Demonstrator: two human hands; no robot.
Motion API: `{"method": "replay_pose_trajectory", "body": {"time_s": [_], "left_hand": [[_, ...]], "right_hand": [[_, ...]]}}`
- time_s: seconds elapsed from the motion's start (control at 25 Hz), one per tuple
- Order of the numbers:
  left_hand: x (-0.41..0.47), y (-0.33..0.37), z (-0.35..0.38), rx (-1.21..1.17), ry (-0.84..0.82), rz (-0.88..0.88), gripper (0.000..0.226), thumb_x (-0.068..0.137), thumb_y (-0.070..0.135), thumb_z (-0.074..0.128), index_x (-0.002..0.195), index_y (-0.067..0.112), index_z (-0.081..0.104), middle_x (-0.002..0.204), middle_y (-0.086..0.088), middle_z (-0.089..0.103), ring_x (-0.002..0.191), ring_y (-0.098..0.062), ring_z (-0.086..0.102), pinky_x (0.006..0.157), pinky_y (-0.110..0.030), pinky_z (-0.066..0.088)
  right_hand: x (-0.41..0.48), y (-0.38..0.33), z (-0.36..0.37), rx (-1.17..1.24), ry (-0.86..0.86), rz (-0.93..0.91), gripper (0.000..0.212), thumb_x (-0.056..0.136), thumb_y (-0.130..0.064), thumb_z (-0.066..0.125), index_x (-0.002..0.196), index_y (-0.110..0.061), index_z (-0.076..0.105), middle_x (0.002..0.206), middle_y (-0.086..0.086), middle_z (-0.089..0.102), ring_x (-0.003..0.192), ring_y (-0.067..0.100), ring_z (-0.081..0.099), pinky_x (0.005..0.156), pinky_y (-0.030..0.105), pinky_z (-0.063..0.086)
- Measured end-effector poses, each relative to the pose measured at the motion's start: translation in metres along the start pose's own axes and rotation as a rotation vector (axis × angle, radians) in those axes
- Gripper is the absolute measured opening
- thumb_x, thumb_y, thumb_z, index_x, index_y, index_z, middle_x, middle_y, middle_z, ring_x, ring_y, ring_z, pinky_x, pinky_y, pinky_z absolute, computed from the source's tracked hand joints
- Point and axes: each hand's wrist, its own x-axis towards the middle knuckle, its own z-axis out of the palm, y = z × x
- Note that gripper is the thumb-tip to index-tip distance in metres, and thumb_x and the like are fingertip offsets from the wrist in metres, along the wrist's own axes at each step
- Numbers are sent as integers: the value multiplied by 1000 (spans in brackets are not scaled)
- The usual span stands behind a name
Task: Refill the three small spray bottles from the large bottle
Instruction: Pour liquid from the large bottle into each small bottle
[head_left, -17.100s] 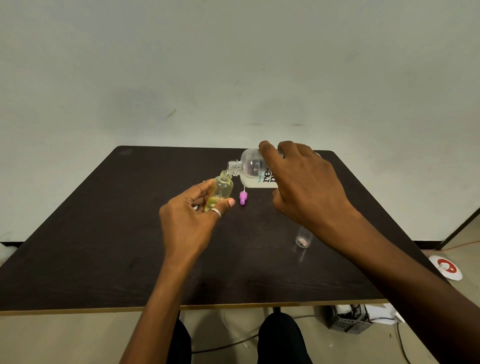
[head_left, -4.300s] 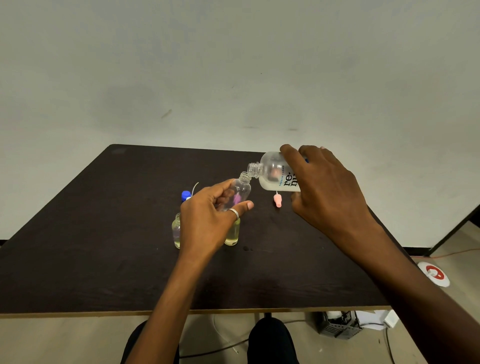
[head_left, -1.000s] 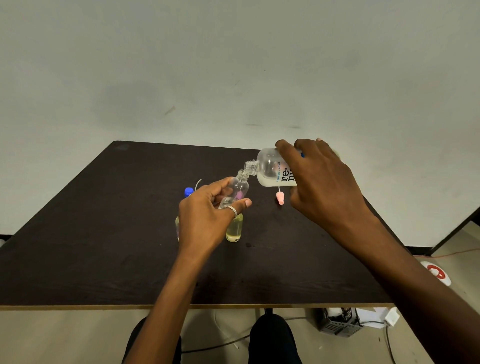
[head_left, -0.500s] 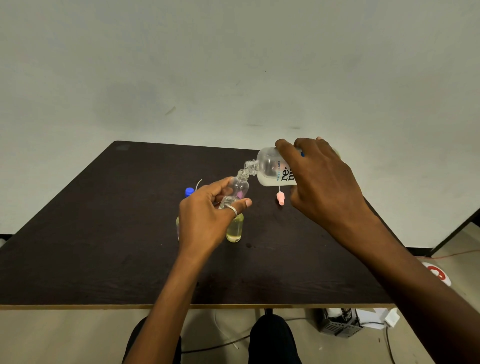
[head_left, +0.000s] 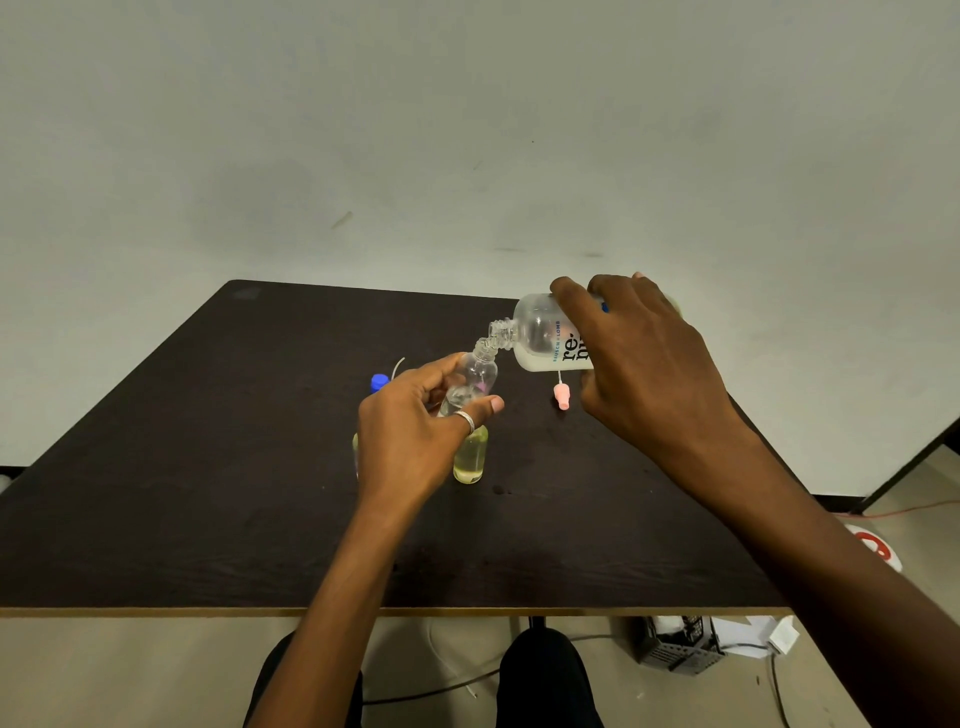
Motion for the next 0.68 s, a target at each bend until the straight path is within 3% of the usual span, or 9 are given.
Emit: {"method": "replay_pose_trajectory", "body": {"time_s": [0.68], "left_hand": [[-3, 4, -3, 34, 3, 14, 60, 69, 42, 87, 125, 30, 69, 115, 10, 72, 104, -3, 68, 92, -32, 58]], "right_hand": [[0, -2, -2, 11, 16, -10, 74, 60, -1, 70, 129, -17, 51, 108, 10, 59, 99, 31, 56, 75, 40, 53]]}}
